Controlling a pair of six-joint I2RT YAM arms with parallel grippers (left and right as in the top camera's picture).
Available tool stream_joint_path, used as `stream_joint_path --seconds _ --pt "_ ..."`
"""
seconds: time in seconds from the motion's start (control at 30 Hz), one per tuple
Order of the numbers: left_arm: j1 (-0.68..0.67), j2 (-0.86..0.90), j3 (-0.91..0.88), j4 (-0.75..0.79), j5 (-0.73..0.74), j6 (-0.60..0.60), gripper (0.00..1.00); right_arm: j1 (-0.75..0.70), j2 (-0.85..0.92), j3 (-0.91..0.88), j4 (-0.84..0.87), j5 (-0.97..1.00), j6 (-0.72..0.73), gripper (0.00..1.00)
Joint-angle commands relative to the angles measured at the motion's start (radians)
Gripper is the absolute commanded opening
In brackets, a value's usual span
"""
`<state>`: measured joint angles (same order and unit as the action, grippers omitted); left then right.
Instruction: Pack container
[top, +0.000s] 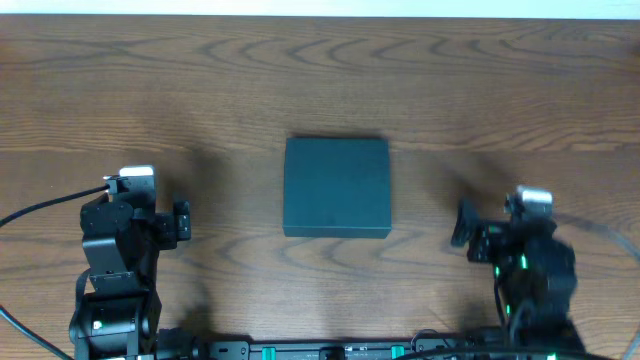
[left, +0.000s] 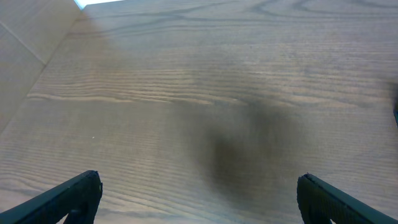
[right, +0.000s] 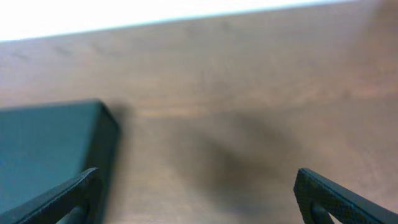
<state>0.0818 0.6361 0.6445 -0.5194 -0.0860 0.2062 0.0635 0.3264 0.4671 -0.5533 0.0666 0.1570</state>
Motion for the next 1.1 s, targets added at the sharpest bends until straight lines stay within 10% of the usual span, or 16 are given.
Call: stream_joint_path --seconds 0.0,0.33,1.07 --pt "-0.003 0.003 -0.002 0.002 -0.012 -0.013 0.98 0.007 -0.141 -0.115 0.051 -0.052 -0.005 0.99" --pt "-0.003 0.003 -0.002 0.002 -0.012 -0.013 0.98 0.028 -0.294 -0.430 0.534 0.043 -0.174 0.99" --pt "-0.003 0.003 -0.002 0.002 -0.012 -0.013 0.98 0.064 -0.322 -0.462 0.484 0.037 -0.259 0.99"
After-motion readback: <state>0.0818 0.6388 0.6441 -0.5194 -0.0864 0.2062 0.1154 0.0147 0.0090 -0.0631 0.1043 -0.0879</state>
